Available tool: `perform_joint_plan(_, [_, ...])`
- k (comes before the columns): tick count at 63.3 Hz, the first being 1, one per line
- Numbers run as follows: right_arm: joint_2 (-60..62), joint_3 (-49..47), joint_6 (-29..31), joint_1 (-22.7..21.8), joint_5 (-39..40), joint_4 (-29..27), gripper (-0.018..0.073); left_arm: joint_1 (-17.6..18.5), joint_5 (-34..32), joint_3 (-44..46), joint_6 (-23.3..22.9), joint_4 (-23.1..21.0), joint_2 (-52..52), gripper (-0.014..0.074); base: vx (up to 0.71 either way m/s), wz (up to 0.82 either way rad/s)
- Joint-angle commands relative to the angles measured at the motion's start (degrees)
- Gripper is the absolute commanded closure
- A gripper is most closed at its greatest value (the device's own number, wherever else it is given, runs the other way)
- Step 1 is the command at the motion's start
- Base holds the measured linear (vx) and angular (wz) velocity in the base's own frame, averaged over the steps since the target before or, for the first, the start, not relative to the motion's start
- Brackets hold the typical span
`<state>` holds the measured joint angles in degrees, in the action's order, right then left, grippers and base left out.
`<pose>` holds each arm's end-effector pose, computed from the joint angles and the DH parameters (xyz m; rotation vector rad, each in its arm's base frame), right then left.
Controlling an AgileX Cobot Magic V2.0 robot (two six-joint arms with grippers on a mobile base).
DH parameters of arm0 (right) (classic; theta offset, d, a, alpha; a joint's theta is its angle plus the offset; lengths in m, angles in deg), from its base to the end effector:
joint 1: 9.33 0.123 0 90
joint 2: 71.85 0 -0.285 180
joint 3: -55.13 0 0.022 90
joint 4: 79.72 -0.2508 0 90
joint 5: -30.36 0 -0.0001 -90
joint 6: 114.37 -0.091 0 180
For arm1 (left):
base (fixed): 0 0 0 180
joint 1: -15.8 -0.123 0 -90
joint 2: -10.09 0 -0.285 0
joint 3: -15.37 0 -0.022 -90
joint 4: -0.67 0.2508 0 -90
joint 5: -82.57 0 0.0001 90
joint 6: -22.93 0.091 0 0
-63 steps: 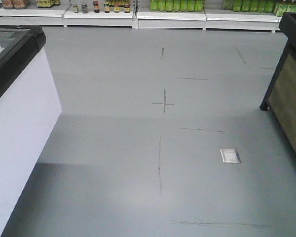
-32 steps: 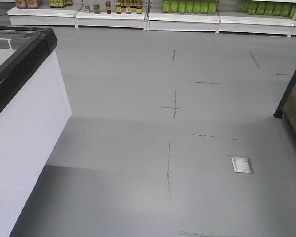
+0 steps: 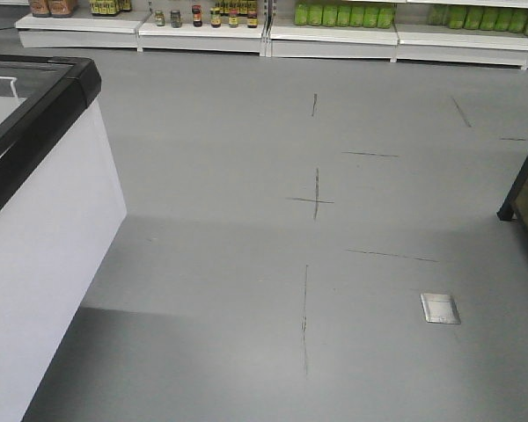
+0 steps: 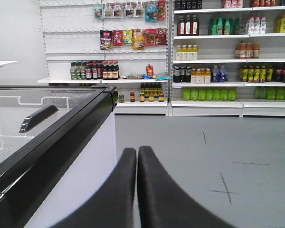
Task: Pick three apples into basket with both arms
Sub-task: 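Drive the base forward along the aisle toward the fruit tables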
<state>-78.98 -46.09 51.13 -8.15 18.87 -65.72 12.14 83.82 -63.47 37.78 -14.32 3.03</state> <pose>0.0561 -0.0033 0.1869 0.0300 1.6938 -0.0154 0.0566 0.0031 0.2024 -0.0459 1.5198 0.0449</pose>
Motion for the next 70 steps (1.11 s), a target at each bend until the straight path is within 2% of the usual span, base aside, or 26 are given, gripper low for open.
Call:
perform_joint_plan(1, [0.69, 0.79, 0.34, -0.04, 4.13, 0.49, 0.0564, 0.34, -3.93, 1.46, -0.5, -0.26, 0.17, 0.0602, 0.13, -0.03])
perform_joint_plan(70, [0.69, 0.79, 0.34, -0.04, 4.14, 0.49, 0.0564, 0.34, -3.93, 1.46, -0.5, -0.26, 0.17, 0.0602, 0.19, -0.11])
